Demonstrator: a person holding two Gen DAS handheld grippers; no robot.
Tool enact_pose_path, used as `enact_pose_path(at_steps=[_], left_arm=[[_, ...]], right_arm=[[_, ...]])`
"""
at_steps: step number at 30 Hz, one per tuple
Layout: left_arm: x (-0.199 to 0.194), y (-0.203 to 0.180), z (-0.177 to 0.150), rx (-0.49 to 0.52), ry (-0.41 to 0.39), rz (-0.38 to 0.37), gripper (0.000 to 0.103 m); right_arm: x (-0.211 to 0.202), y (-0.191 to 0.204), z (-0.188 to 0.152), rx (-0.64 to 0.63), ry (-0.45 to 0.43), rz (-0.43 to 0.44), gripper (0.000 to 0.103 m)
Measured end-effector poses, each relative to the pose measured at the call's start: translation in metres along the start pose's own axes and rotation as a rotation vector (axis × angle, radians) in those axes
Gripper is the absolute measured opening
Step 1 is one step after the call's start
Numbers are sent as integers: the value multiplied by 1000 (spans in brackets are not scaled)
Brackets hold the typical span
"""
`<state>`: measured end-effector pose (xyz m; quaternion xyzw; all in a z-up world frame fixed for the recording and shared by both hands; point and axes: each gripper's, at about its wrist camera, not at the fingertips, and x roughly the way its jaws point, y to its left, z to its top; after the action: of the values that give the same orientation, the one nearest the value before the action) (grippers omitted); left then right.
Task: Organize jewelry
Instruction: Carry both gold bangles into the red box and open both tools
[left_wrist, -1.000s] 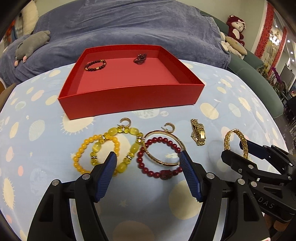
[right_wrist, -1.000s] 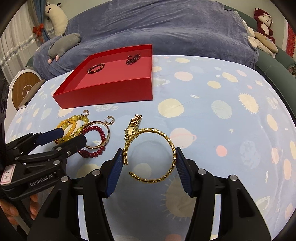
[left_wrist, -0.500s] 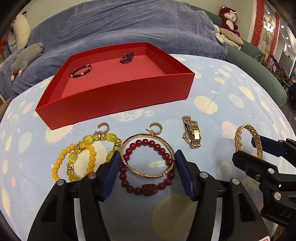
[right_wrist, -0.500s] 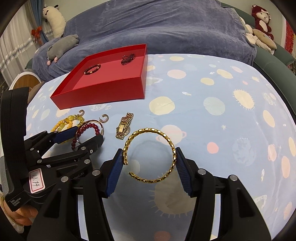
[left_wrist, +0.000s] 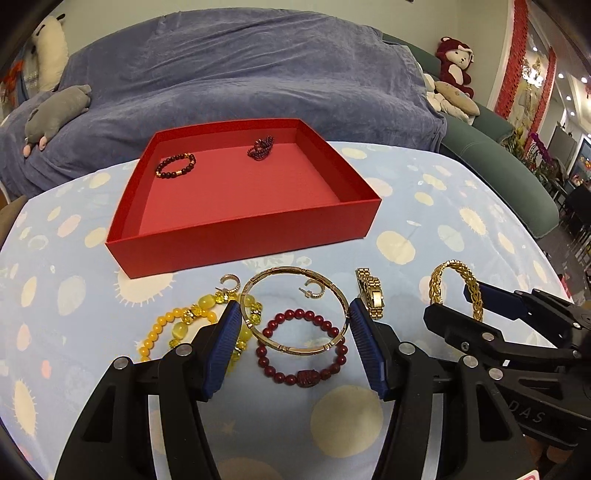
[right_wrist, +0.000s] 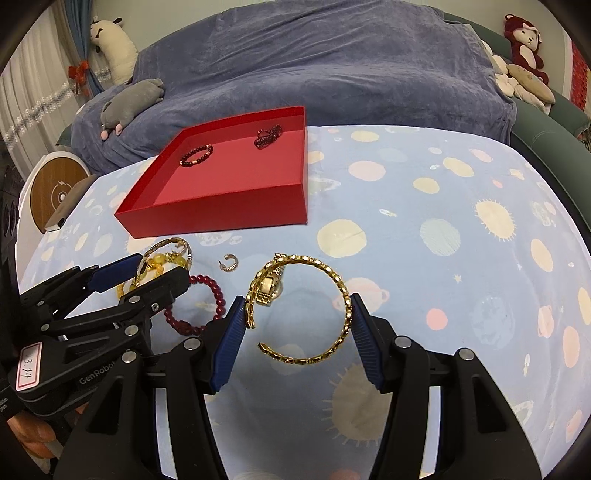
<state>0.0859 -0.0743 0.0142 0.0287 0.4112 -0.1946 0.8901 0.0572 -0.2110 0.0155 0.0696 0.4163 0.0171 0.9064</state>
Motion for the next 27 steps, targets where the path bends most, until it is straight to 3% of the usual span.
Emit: enact_pose_path(at_steps=[12, 18, 27], left_arm=[[-15, 65, 68, -85, -70, 71, 57], [21, 91, 108, -84, -73, 99, 57], [78, 112, 126, -113, -28, 99, 57]], right_arm=[[8, 37, 87, -51, -101, 73, 53], [62, 38, 129, -25, -52, 96, 53], [130, 39, 157, -35, -8, 56, 53]])
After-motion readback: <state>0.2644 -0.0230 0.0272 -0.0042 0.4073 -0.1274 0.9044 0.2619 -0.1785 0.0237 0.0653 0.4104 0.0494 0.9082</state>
